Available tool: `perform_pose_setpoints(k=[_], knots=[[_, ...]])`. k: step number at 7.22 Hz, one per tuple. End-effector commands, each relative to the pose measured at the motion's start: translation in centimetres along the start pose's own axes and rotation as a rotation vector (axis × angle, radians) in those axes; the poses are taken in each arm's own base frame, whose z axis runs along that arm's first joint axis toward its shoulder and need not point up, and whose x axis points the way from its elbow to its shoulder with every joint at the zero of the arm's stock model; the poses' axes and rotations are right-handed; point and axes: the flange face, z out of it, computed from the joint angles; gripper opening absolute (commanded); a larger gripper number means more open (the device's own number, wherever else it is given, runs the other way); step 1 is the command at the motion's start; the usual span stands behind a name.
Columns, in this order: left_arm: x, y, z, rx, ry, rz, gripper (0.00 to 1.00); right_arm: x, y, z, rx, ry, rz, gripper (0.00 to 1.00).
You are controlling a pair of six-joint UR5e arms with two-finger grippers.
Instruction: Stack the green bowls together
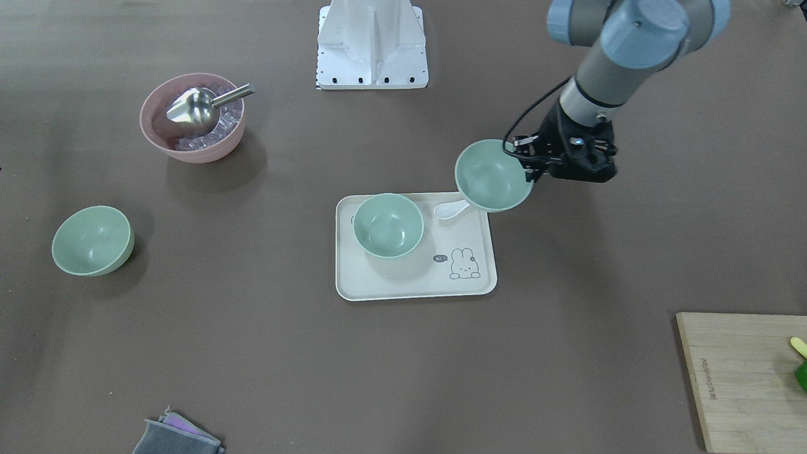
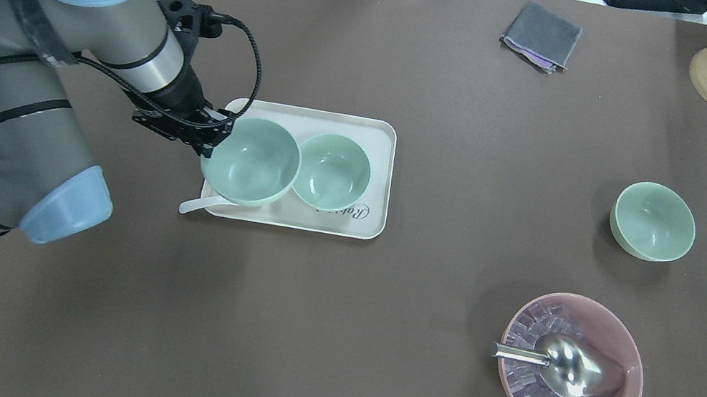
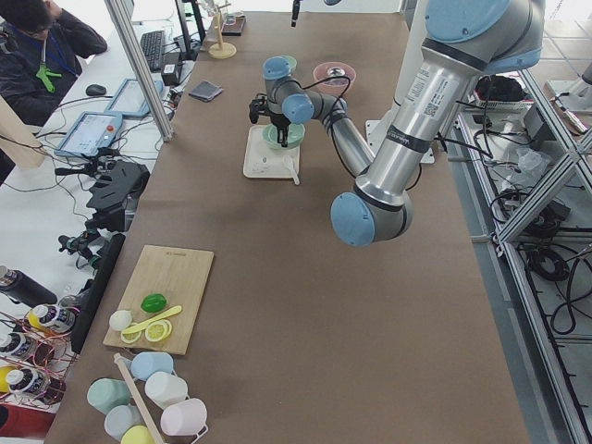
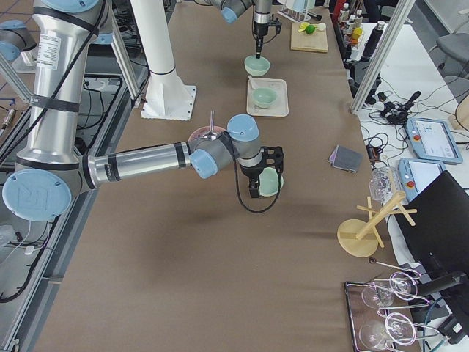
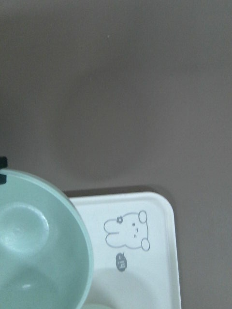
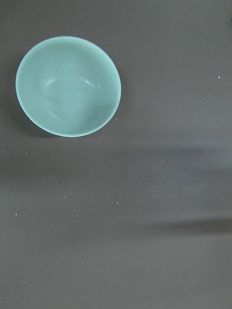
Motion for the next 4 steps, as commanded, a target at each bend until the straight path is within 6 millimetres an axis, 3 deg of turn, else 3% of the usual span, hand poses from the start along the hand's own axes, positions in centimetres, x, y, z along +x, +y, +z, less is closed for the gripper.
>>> perform_pose_setpoints(k=[1,2,4], knots=[[6.0,-0.1,1.4,0.003,0.006,-0.038,0.00,0.0,0.0,0.0,0.002,0.002,0.002,1.00],[7.5,-0.3,2.0,0.001,0.000,-0.042,0.00,0.0,0.0,0.0,0.002,0.002,0.003,1.00],[8.2,-1.5,3.0,0.017,-0.023,-0.072,0.00,0.0,0.0,0.0,0.002,0.002,0.006,1.00]])
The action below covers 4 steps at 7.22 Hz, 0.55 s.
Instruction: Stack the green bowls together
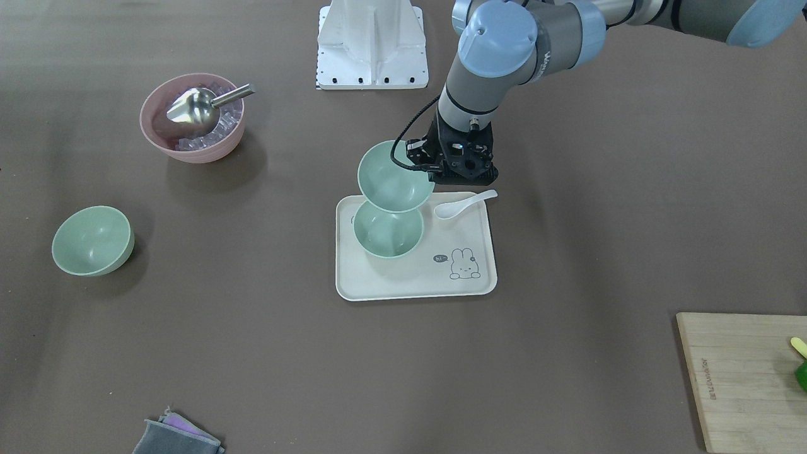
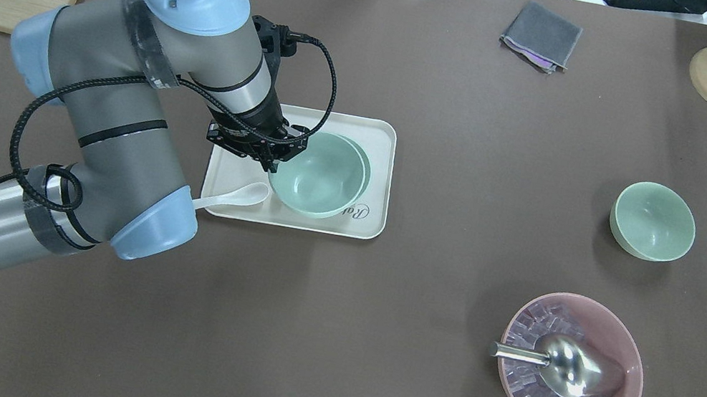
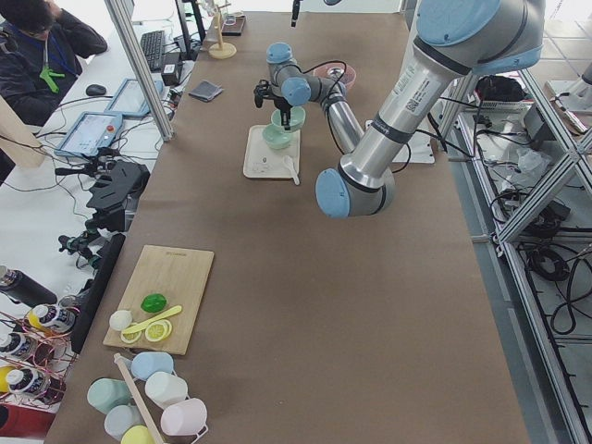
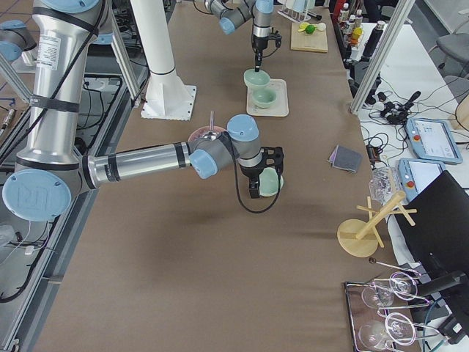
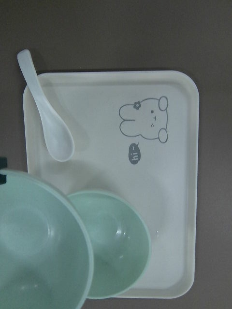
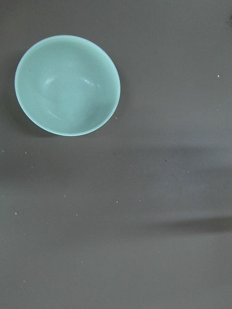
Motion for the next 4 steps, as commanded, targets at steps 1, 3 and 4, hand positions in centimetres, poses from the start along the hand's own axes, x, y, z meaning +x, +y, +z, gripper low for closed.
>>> perform_pose_setpoints(k=[1,3,4], knots=[[2.0,-1.1,1.4,0.025,-0.023,-0.039,0.00,0.0,0.0,0.0,0.000,0.000,0.002,1.00],[2.7,-1.8,2.2,0.020,-0.036,-0.053,0.00,-0.1,-0.1,0.0,0.001,0.000,0.000,1.00],[2.6,-2.0,2.6,0.019,-0.044,-0.057,0.00,-0.1,-0.1,0.0,0.001,0.000,0.000,1.00]])
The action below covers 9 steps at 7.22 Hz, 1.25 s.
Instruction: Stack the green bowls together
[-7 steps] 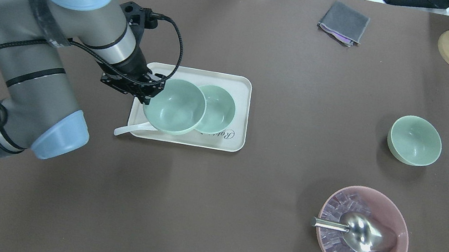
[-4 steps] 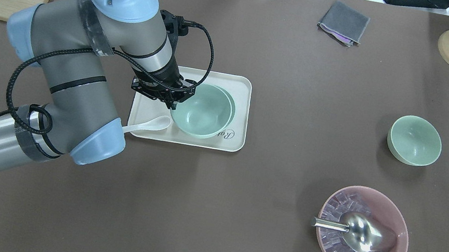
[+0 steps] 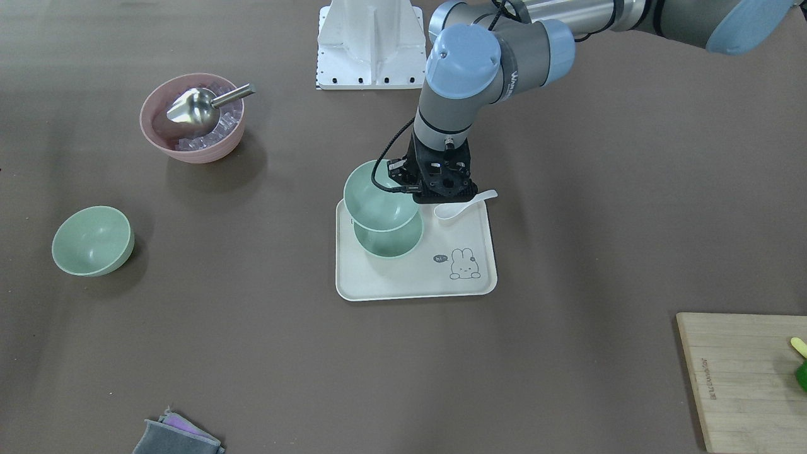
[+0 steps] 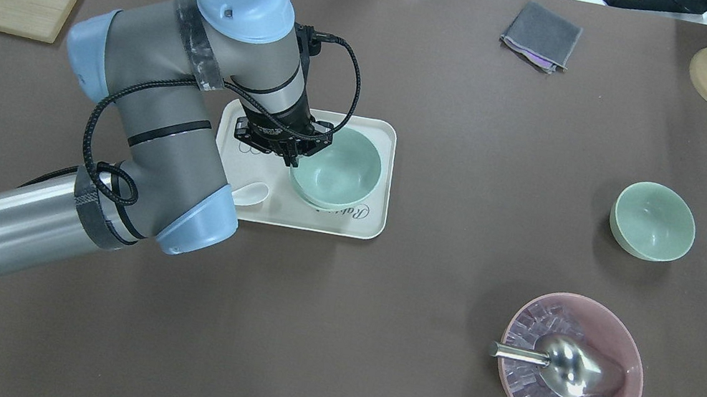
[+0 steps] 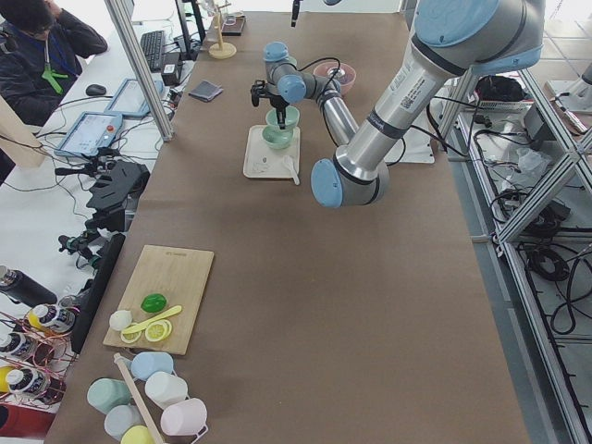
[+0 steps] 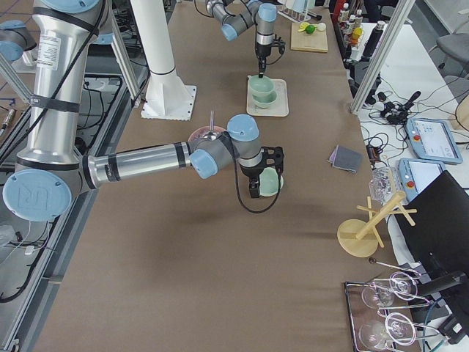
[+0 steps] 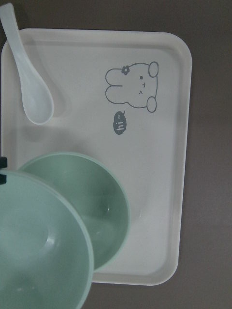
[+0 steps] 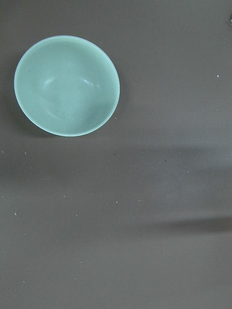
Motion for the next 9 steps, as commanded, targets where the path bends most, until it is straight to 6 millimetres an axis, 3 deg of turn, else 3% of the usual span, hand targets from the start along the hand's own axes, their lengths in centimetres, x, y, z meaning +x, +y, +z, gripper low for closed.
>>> perform_pose_setpoints(k=[1,2,9], knots=[[0.0,-0.6,1.3,0.005,-0.006,-0.003,0.00,-0.1,0.0,0.0,0.000,-0.001,-0.002,1.00],[-0.1,-1.2,2.3,0.010,0.007,0.002,0.00,-0.2,-0.1,0.0,0.002,0.000,-0.003,1.00],[-0.5,-1.5,3.1,0.010,0.007,0.012,0.00,-0.3,-0.2,0.3,-0.003,-0.001,-0.005,1.00]])
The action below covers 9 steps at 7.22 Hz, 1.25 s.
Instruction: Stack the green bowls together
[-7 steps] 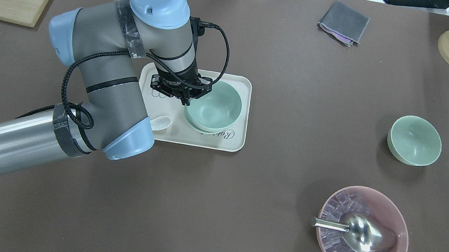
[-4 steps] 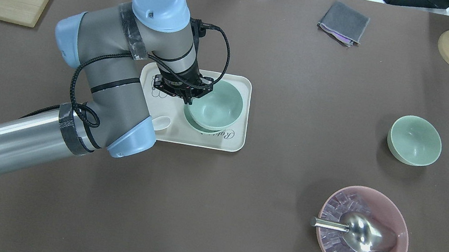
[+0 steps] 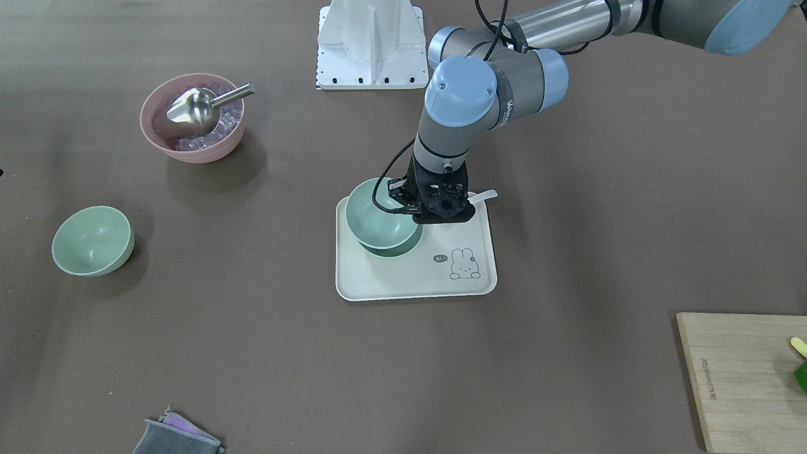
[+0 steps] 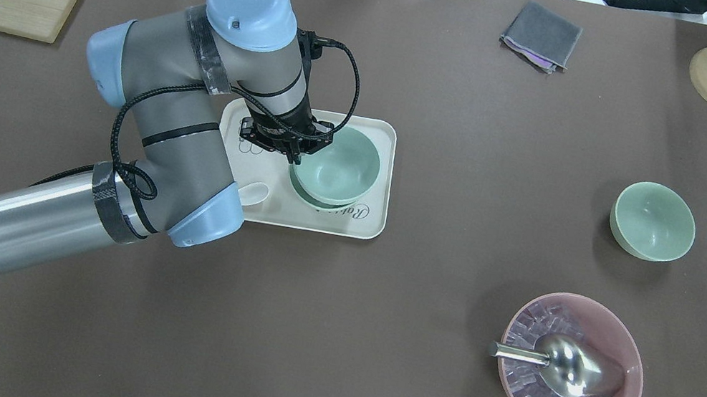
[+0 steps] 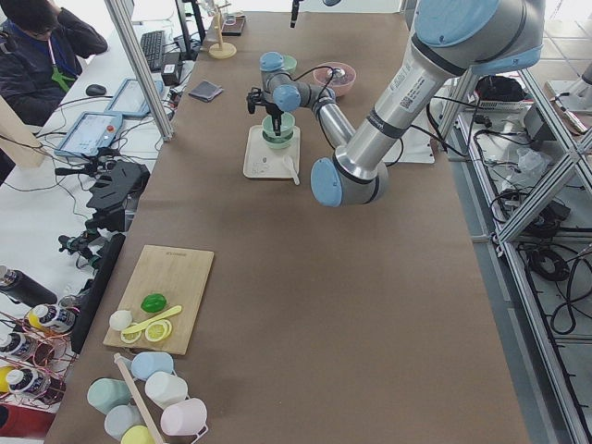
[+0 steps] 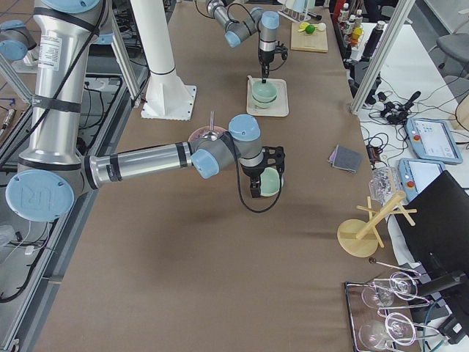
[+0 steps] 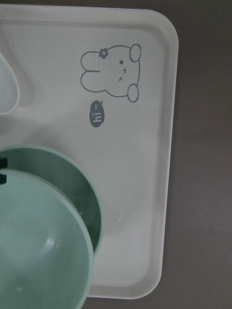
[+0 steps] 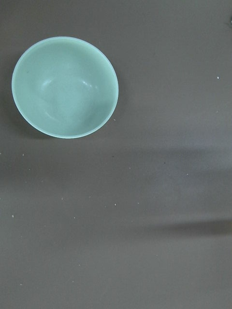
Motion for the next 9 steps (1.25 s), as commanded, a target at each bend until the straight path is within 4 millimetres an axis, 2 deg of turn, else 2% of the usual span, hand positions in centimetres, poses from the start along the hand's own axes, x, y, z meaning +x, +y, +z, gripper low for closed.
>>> perform_pose_setpoints(k=[1,3,5,9], knots=[[-0.2,-0.1,0.3,-0.001,-0.004,0.001,0.00,0.0,0.0,0.0,0.000,-0.001,-0.002,1.00],[-0.4,-0.2,0.6,-0.002,-0.005,0.000,0.00,0.0,0.0,0.0,-0.001,0.000,-0.001,1.00],[-0.6,-0.8,1.7,0.007,0.017,0.011,0.00,0.0,0.0,0.0,-0.001,0.000,-0.001,1.00],[-0.7,-0.8,1.8,0.008,0.014,0.010,0.00,-0.1,0.0,0.1,-0.002,0.000,-0.002,1.00]])
